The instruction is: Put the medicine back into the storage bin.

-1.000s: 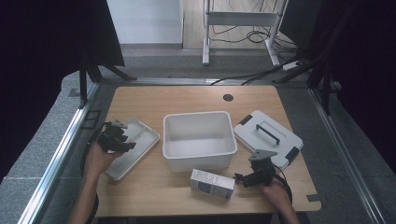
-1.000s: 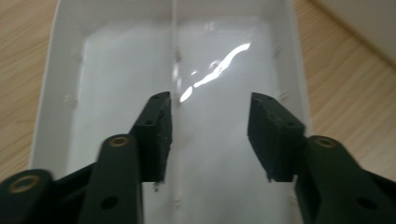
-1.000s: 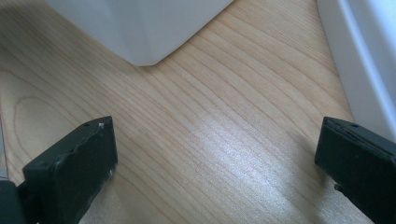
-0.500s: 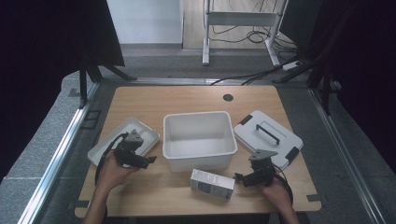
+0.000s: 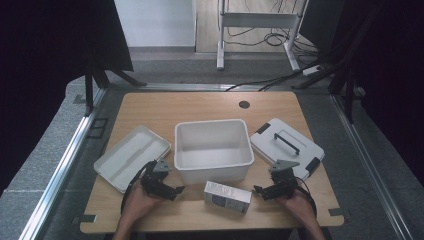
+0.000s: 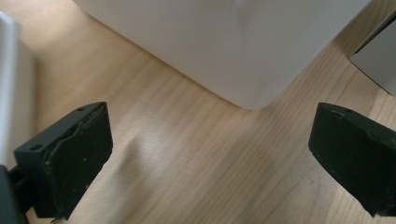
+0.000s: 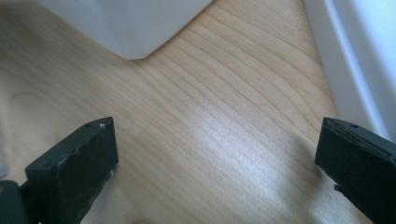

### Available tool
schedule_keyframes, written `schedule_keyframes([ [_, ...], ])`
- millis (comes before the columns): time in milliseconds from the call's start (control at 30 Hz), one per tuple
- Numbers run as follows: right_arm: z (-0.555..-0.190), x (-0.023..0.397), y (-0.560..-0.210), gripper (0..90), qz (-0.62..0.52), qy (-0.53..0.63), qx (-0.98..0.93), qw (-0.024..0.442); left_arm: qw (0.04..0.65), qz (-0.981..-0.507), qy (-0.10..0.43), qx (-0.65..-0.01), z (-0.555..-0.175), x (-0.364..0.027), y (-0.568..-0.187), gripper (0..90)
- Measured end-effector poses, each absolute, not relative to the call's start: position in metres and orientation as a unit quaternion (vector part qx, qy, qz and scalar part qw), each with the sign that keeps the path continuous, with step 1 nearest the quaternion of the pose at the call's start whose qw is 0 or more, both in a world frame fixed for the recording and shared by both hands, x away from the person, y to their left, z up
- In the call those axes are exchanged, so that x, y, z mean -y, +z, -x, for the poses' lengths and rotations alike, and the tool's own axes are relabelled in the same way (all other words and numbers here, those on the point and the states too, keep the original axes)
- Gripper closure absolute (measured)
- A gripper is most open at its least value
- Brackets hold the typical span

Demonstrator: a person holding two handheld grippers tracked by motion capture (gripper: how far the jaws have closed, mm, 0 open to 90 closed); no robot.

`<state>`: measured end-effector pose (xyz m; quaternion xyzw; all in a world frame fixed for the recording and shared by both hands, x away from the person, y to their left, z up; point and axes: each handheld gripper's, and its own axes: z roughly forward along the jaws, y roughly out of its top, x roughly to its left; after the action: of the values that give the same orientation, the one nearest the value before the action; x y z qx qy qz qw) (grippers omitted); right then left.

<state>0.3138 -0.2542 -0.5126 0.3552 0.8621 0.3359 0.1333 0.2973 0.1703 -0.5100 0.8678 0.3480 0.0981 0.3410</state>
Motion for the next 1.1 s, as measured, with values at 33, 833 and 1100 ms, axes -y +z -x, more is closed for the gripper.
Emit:
schedule_keyframes([
  [33,-0.312,0.256,-0.51,0.0,-0.351,0.337,-0.864,0.128,0.339,-0.868,0.101,-0.348,-0.297,-0.169,-0.513,0.0],
  [833,-0.27,0.23,-0.475,2.2,-0.234,0.284,-0.929,0.046,0.335,-0.864,0.118,-0.358,-0.294,-0.166,-0.521,0.0],
  [1100,-0.27,0.202,-0.456,7.6,-0.194,0.245,-0.949,0.036,0.335,-0.864,0.118,-0.357,-0.294,-0.166,-0.521,0.0],
])
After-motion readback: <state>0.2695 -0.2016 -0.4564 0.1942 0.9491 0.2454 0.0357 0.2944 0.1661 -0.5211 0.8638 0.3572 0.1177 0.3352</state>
